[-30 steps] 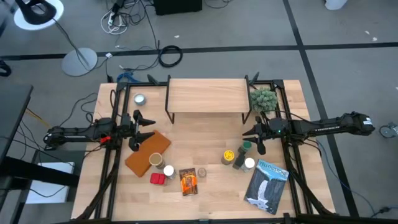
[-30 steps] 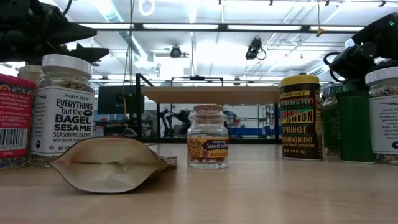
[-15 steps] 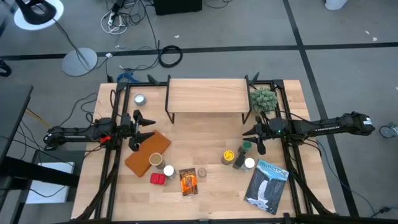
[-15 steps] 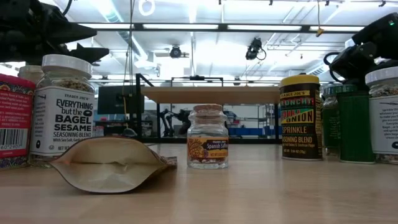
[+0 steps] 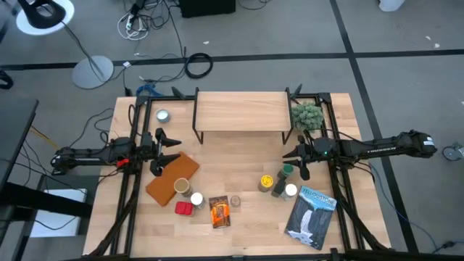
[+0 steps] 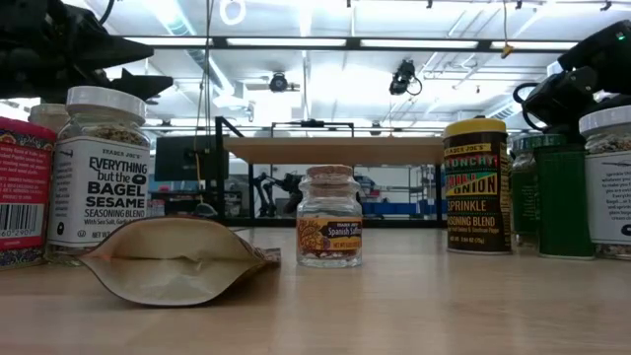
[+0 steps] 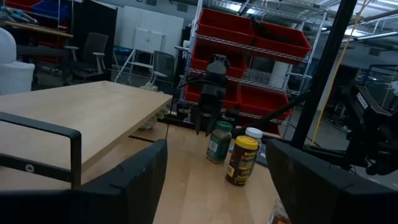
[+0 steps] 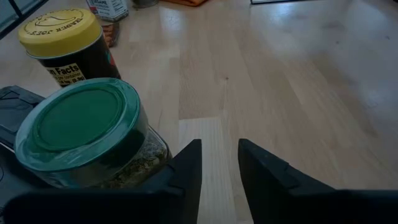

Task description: Shelf spices

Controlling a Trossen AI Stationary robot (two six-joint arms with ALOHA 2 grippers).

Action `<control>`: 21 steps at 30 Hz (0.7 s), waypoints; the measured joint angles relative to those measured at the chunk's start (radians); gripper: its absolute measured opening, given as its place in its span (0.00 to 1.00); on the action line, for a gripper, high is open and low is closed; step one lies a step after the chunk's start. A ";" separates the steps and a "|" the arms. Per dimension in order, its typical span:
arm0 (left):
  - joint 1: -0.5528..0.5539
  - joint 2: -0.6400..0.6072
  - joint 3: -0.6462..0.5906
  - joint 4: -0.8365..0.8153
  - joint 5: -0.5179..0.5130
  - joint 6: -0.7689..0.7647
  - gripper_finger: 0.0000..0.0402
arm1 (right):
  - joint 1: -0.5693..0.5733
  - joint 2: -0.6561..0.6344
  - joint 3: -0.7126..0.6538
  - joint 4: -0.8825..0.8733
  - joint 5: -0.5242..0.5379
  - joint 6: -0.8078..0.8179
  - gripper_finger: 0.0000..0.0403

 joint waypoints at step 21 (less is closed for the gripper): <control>0.000 0.000 0.000 0.000 0.000 0.000 0.69 | 0.008 0.000 0.000 0.300 -0.004 0.391 0.26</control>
